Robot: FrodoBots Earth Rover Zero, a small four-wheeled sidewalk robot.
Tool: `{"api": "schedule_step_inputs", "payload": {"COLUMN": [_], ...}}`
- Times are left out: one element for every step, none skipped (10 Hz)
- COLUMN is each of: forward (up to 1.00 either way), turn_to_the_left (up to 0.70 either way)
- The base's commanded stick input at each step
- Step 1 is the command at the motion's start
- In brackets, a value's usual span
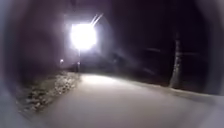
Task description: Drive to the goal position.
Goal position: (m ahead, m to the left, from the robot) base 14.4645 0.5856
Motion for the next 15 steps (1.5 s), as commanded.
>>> {"api": "schedule_step_inputs", "payload": {"forward": [0.7,0.7,0.7,0.7,0.7,0.7,0.7,0.7,0.7,0.7,0.7,0.7,0.7,0.7,0.7], "turn_to_the_left": [0.25,0.31,0.35,0.2,0.02,0.0,0.0,0.0,0.0,0.0,0.0,0.11,0.32,0.28,0.11]}}
